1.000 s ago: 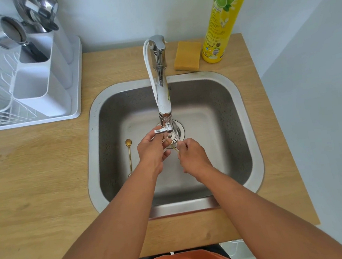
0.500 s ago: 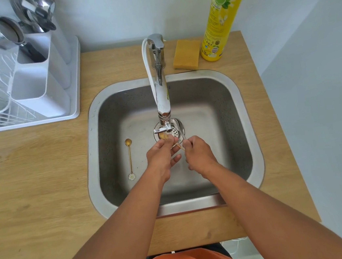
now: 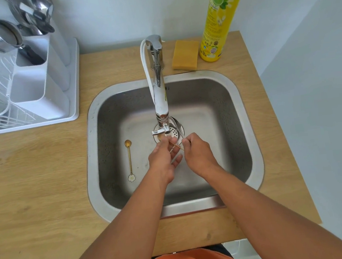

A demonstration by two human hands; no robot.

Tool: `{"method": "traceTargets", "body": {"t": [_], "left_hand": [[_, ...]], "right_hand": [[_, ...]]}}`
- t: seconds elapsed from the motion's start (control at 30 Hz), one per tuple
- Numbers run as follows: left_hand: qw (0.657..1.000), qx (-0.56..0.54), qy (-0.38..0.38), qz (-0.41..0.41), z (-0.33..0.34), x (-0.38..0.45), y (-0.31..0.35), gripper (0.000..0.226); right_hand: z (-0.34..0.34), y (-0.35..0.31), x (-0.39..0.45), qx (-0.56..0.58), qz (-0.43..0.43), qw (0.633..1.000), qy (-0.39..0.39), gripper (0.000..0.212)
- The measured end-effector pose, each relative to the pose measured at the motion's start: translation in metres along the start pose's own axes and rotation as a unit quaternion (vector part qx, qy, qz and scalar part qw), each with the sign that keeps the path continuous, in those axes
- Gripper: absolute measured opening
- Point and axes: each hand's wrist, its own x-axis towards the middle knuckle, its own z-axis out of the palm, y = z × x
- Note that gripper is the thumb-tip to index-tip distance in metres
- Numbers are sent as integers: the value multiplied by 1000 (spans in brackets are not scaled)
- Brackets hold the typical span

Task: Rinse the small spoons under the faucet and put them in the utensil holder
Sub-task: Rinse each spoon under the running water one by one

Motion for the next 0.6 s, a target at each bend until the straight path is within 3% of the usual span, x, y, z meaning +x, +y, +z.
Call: {"method": "traceTargets", "body": {"t": [0.3, 0.47, 0.6], "left_hand": [[998, 37, 18, 44, 2, 8, 15, 12], [997, 47, 42, 40, 10, 7, 29, 23], [1000, 12, 5, 17, 3, 4, 27, 27]], "right_hand": [[1, -2, -7, -137, -86, 984, 79, 22], [8, -7, -6, -94, -56, 990, 85, 20], [13, -8, -1, -22, 3, 997, 70, 23]]}}
